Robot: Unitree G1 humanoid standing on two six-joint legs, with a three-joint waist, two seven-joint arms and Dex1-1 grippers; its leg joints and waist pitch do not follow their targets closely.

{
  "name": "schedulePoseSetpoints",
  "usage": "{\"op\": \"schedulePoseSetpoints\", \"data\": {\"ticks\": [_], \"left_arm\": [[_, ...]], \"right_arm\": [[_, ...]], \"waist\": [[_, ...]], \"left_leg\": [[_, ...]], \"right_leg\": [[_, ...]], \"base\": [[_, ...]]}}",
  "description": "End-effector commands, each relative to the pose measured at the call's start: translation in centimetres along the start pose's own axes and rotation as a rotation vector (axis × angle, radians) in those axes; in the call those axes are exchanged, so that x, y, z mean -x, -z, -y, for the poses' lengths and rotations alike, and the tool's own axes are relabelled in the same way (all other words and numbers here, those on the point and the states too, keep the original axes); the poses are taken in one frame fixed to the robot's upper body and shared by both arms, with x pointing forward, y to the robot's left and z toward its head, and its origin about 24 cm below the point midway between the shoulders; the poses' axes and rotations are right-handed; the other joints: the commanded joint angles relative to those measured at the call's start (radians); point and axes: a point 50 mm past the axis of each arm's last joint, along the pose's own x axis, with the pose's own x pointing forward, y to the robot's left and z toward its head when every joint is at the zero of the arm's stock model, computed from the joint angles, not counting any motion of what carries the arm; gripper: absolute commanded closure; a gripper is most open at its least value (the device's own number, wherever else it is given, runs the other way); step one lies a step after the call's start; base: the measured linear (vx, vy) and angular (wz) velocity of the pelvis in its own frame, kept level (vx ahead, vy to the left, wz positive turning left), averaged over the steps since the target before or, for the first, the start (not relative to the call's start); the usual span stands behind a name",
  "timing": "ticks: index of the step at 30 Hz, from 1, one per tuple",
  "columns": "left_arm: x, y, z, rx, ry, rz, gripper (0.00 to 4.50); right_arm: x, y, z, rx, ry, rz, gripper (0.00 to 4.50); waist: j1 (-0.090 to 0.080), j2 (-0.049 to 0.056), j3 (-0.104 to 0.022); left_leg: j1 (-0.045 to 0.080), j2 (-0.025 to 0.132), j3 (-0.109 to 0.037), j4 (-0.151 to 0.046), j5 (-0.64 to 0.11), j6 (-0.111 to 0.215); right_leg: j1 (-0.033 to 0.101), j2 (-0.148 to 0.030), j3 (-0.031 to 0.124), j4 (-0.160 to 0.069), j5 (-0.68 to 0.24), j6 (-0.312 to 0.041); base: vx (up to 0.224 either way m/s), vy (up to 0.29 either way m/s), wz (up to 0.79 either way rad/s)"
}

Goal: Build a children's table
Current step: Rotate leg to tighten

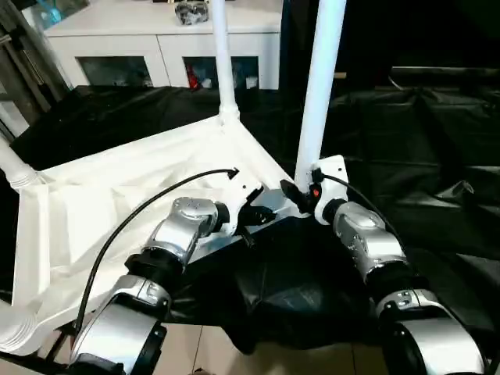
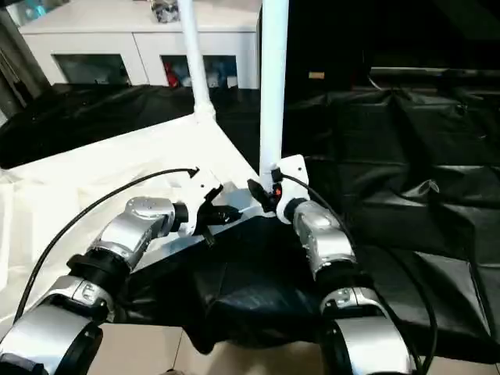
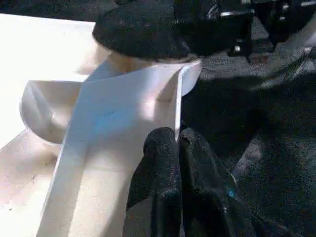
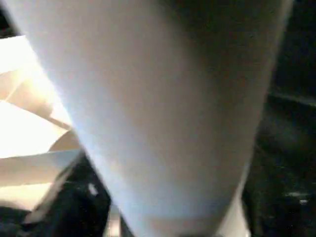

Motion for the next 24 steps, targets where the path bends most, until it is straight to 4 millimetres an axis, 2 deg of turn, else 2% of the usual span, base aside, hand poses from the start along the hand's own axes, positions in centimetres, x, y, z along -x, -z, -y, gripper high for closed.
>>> {"op": "schedulePoseSetpoints", "data": {"ticks": [1,2,5,7,8,12,18,21,23,24], "left_arm": [[-1.4,-2.5,1.3,-0.064,0.062,0.088,4.50],[-1.1,-2.3,1.3,-0.073,0.087,0.088,4.50],[-0.2,-1.8,1.3,-0.110,0.165,0.074,4.50],[0.0,-1.7,1.3,-0.119,0.183,0.069,4.50],[0.2,-1.7,1.3,-0.122,0.199,0.064,4.50],[1.2,-1.5,1.1,-0.137,0.267,0.051,4.50],[1.9,-1.1,1.1,-0.142,0.329,0.043,4.50],[2.6,-0.5,1.3,-0.138,0.378,0.027,4.50],[2.8,-0.4,1.4,-0.135,0.394,0.020,4.50],[2.9,-0.3,1.4,-0.135,0.407,0.014,4.50]], "right_arm": [[-1.0,3.7,-4.6,-0.071,-0.188,-0.148,1.16],[-0.9,3.5,-4.3,-0.019,-0.207,-0.140,0.82],[-0.2,3.0,-4.0,0.014,-0.337,-0.131,0.82],[0.0,3.0,-3.9,0.032,-0.365,-0.130,0.82],[0.2,2.9,-3.8,0.043,-0.386,-0.130,0.82],[1.7,2.7,-2.9,0.084,-0.526,-0.135,0.82],[3.2,2.7,-2.1,0.105,-0.651,-0.154,0.82],[4.8,3.1,-1.9,0.090,-0.781,-0.211,0.82],[5.0,3.2,-1.9,0.087,-0.803,-0.223,0.82],[5.2,3.2,-2.0,0.084,-0.822,-0.230,0.82]], "waist": [[0.002,-0.008,-0.055],[0.000,-0.007,-0.055],[-0.001,-0.009,-0.059],[-0.003,-0.009,-0.063],[-0.003,-0.008,-0.064],[0.007,-0.008,-0.063],[0.019,-0.011,-0.057],[0.024,-0.010,-0.061],[0.026,-0.011,-0.063],[0.028,-0.010,-0.062]], "left_leg": [[0.003,0.015,-0.005,-0.065,-0.265,0.046],[0.004,0.016,-0.005,-0.066,-0.278,0.040],[-0.002,0.015,-0.005,-0.062,-0.244,0.057],[-0.005,0.016,-0.004,-0.057,-0.201,0.077],[-0.003,0.016,-0.002,-0.054,-0.185,0.086],[-0.002,0.020,0.000,-0.053,-0.187,0.108],[0.004,0.024,-0.002,-0.061,-0.243,0.078],[0.004,0.024,-0.002,-0.058,-0.220,0.090],[0.002,0.024,-0.002,-0.055,-0.197,0.099],[0.002,0.024,-0.001,-0.055,-0.200,0.097]], "right_leg": [[0.049,-0.050,0.030,-0.082,-0.228,-0.216],[0.048,-0.050,0.031,-0.082,-0.243,-0.215],[0.056,-0.047,0.030,-0.074,-0.169,-0.226],[0.058,-0.046,0.028,-0.065,-0.088,-0.248],[0.057,-0.046,0.027,-0.063,-0.058,-0.264],[0.058,-0.048,0.027,-0.062,-0.055,-0.282],[0.054,-0.048,0.029,-0.071,-0.157,-0.263],[0.056,-0.048,0.031,-0.067,-0.117,-0.264],[0.055,-0.049,0.030,-0.063,-0.081,-0.272],[0.053,-0.050,0.030,-0.065,-0.094,-0.271]], "base": [[0.000,0.000,0.00],[0.000,0.000,0.00],[0.000,0.000,0.00],[0.000,0.000,0.00],[0.000,0.000,0.00],[0.000,0.000,0.00],[0.000,0.000,0.00],[0.000,0.000,0.00],[0.000,0.000,0.00],[0.000,0.000,0.00]]}}
